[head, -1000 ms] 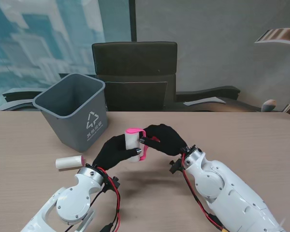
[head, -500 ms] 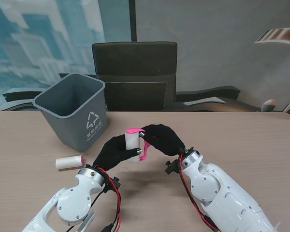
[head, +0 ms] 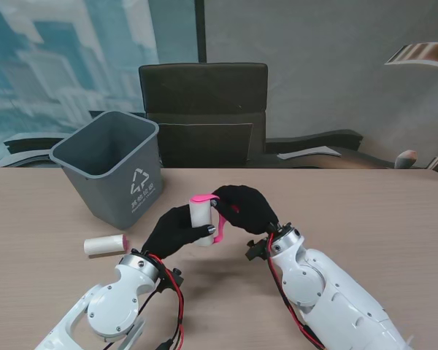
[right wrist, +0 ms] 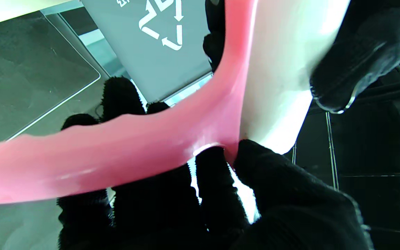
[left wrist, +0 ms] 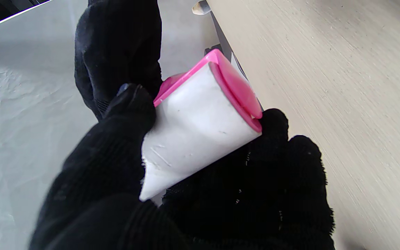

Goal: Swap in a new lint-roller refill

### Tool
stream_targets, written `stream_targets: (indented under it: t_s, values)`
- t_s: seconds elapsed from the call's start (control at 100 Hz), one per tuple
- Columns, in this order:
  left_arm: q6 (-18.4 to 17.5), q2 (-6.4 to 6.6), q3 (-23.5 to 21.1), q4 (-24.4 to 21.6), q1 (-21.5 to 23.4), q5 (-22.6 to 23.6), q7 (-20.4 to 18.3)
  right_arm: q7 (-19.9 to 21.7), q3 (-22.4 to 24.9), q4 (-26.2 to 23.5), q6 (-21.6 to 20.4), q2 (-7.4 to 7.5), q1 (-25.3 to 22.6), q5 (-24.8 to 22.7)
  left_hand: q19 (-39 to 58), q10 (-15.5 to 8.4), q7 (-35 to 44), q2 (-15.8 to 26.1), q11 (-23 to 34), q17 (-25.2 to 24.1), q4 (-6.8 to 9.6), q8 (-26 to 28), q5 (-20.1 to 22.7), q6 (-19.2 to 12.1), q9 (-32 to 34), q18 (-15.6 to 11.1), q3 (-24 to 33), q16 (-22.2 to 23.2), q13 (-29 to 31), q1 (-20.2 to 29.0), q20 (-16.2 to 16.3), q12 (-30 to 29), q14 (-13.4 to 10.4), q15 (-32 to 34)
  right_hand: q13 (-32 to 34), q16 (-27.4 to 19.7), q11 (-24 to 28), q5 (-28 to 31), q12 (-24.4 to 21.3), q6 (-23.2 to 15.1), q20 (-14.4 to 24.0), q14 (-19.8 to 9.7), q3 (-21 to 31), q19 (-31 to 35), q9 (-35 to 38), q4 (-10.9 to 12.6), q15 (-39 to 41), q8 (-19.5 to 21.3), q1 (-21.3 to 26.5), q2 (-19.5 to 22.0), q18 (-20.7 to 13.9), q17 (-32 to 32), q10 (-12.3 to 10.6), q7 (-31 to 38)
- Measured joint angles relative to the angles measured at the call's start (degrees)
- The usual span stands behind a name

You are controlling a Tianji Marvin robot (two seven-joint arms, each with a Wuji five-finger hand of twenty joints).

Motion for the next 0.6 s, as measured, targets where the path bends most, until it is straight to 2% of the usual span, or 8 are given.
stream_targets:
  t_s: [0.03, 0.16, 0.38, 0.43, 0.52, 0.6]
  values:
    - [0.02, 0.0, 0.06, 0.01, 0.01, -0.08, -0.01, -0.33, -0.09, 0.04, 0.02, -0.03, 0.07, -0.19, 0.0, 0.01, 0.0, 0.0, 0.0, 0.0, 0.0, 0.0, 0.0, 0.08, 0.0, 0.01, 0.0, 0.0, 0.0, 0.02, 0.0, 0.0, 0.0, 0.0, 0.09, 0.03, 0.35, -0.01, 0.05, 0.23, -0.02, 0.0, 1.28, 0.23, 0.1, -0.01, 0.43, -0.5, -0.01, -1.13, -0.28, 0.62, -0.01, 0.35]
    - [0.03, 0.01, 0.19, 0.03, 0.01, -0.38, -0.2, -1.58, -0.65, 0.25, 0.36, -0.2, 0.34, -0.52, 0.0, 0.02, 0.0, 0.0, 0.0, 0.0, 0.0, 0.0, 0.0, 0.19, 0.0, 0.01, 0.0, 0.0, 0.0, 0.04, 0.0, 0.0, 0.0, 0.0, 1.58, 0.26, 0.78, -0.01, 0.59, 1.18, -0.14, -0.06, 5.69, 0.74, 1.76, -2.99, 1.79, -0.57, -0.04, -3.34, -0.41, 3.01, -0.07, 0.74]
    - [-0.58, 0.07, 0.34, 0.37, -0.05, -0.05, -0.39, -2.24, -0.99, 0.25, 1.34, -0.62, 0.38, 0.08, 0.53, 0.09, 0.0, 0.12, 0.14, 0.0, 0.0, 0.0, 0.0, 1.28, 0.02, 0.02, 0.0, 0.24, 0.0, 0.1, 0.0, 1.48, 0.0, 0.77, 10.45, 2.36, 5.26, 1.45, 2.72, 1.75, -0.15, -0.31, 8.23, 5.05, 9.4, -3.34, 7.64, 0.11, -0.05, -6.64, -1.09, 13.17, -0.27, 2.42]
    - [-1.77, 0.12, 0.52, 0.87, -0.19, 1.65, -0.29, -1.94, -0.99, 0.14, 1.47, -0.64, 0.34, 0.59, 1.12, 0.25, 0.0, 0.14, 0.7, 0.0, 0.0, 0.01, 0.0, 1.89, 0.02, 0.02, 0.0, 1.05, 0.0, 0.1, 0.0, 2.8, 0.0, 1.76, 11.43, 3.56, 6.34, 2.77, 3.96, 2.63, -0.15, -0.31, 10.15, 7.23, 11.02, -3.34, 10.9, 0.83, -0.06, -7.95, -1.11, 15.66, -0.73, 2.64]
    - [-5.67, 0.27, 0.88, 2.56, -0.64, 7.97, 0.46, -1.07, -0.97, -0.14, 1.68, -0.64, 0.25, 1.23, 1.97, 0.45, 0.0, 0.14, 1.37, -0.02, 0.0, 0.04, 0.0, 2.39, 0.04, 0.02, 0.0, 2.91, 0.0, 0.11, 0.0, 4.53, -0.22, 3.46, 11.61, 4.68, 7.43, 4.34, 5.35, 3.45, 0.28, -0.29, 13.95, 8.62, 12.14, -3.34, 15.47, 1.63, -0.08, -10.37, -1.12, 18.16, -0.89, 3.61]
    - [-6.17, 0.44, 1.24, 3.08, -0.94, 8.38, 1.1, -0.2, -0.96, -0.38, 1.75, -0.64, 0.16, 1.91, 2.33, 0.59, 0.34, 0.14, 1.41, -0.06, 0.0, 0.05, 0.0, 2.39, 0.04, 0.02, 0.0, 3.91, 0.0, 0.11, 0.0, 5.87, -0.21, 4.04, 12.04, 4.72, 7.64, 4.84, 5.47, 3.59, 0.29, -0.38, 15.39, 8.7, 12.76, -3.34, 16.53, 2.24, -0.08, -10.94, -1.14, 18.91, -0.99, 3.62]
